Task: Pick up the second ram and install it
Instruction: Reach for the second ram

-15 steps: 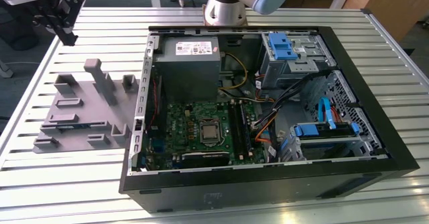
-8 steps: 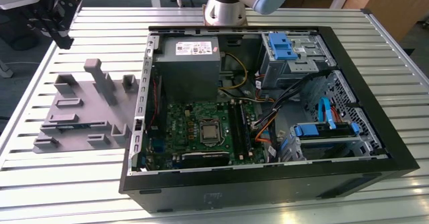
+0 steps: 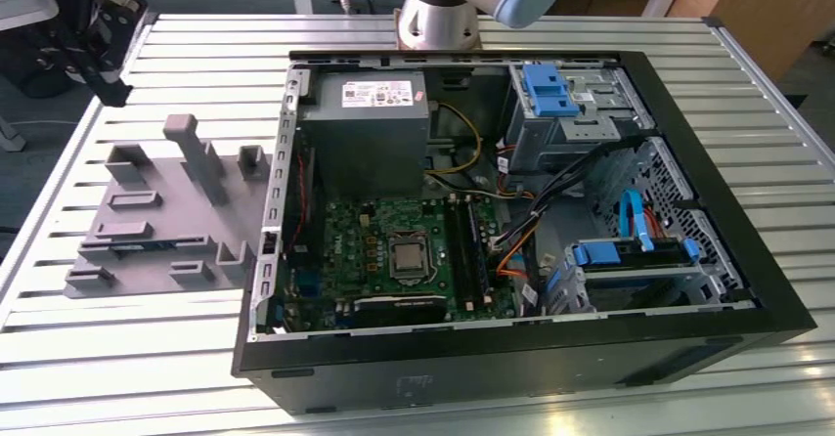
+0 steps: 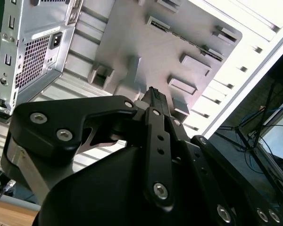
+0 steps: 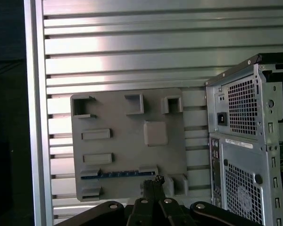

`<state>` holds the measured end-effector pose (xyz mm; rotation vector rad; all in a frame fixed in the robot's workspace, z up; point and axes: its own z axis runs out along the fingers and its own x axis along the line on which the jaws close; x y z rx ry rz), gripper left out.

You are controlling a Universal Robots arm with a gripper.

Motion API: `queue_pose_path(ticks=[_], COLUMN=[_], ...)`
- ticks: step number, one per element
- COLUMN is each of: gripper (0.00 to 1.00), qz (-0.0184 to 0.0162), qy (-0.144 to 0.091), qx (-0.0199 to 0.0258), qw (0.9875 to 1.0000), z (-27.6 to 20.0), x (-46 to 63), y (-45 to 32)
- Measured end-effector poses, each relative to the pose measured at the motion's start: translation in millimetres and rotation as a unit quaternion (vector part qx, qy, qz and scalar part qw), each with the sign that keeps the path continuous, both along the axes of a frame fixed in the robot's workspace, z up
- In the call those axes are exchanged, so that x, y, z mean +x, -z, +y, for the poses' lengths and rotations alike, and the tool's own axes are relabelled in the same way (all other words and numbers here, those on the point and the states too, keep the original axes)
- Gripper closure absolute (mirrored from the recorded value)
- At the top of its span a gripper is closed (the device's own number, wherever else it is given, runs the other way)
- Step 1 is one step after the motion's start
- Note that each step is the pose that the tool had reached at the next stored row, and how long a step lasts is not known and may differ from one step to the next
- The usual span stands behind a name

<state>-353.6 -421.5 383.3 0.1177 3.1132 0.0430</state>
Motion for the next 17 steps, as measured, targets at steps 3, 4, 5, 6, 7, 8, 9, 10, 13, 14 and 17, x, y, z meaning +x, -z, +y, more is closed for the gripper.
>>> queue_pose_path(ticks=[3, 4, 5, 6, 7, 8, 9, 10, 13, 14, 17], gripper=[0.89, 0.89, 0.89, 0.89, 0.89, 0.89, 0.89, 0.89, 0.89, 0.89, 0.89], qz=[-0.0001, 0.0, 0.0, 0.0, -0.0001, 0.0, 0.0, 0.0, 0.0, -0.0001, 0.0], qy=[0.0, 0.0, 0.0, 0.0, 0.0, 0.0, 0.0, 0.0, 0.0, 0.0, 0.0], qx=[0.0, 0.0, 0.0, 0.0, 0.0, 0.0, 0.0, 0.0, 0.0, 0.0, 0.0], qw=[1.0, 1.0, 1.0, 1.0, 1.0, 1.0, 1.0, 1.0, 1.0, 1.0, 1.0], z=[-4.3, -5.1, -5.5, -5.9, -6.2, -6.4, -6.6, -6.8, -7.2, -7.4, -7.6], x=[-3.2, -5.0, -7.1, -9.5, -11.9, -14.4, -16.9, -19.4, -27.4, -30.4, -39.6], y=[0.3, 0.3, 0.3, 0.3, 0.4, 0.4, 0.4, 0.5, 0.5, 0.6, 0.6])
